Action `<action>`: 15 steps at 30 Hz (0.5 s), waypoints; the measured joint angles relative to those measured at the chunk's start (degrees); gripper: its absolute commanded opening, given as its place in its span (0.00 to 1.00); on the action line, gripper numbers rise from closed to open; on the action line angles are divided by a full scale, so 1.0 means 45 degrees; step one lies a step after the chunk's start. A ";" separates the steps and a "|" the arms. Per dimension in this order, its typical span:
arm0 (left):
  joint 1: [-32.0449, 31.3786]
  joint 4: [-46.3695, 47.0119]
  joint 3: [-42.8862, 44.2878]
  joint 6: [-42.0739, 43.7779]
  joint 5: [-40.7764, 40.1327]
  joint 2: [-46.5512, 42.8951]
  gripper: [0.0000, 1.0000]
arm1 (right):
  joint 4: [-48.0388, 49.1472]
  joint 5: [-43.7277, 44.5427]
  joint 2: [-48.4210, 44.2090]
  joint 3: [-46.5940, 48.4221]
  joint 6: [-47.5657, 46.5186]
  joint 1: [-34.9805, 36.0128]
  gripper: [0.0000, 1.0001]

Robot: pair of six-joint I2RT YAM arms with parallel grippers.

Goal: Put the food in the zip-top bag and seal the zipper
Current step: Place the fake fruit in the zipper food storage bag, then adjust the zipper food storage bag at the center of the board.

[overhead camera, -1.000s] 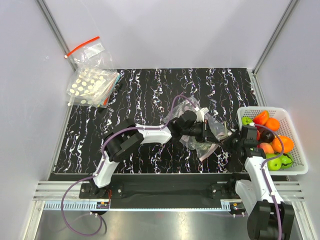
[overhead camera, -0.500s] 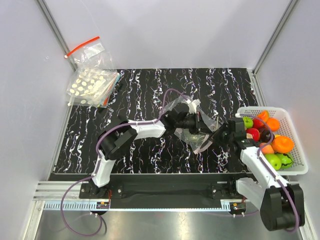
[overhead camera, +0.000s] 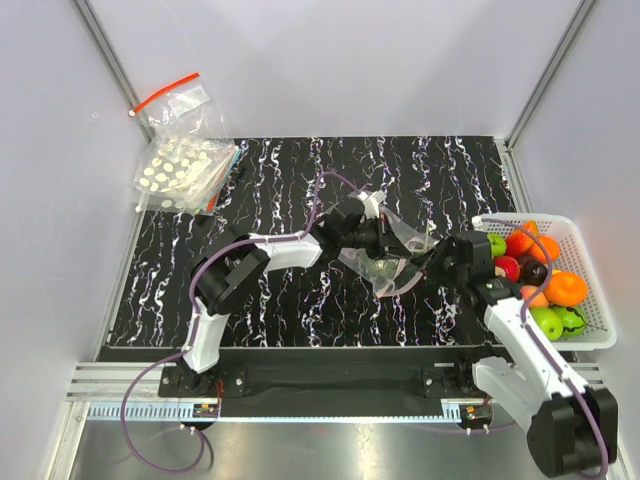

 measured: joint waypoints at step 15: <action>0.0316 -0.0185 0.0262 0.0248 0.0005 0.0199 0.03 | -0.0806 -0.0155 -0.2123 -0.2404 -0.0068 0.0000 0.50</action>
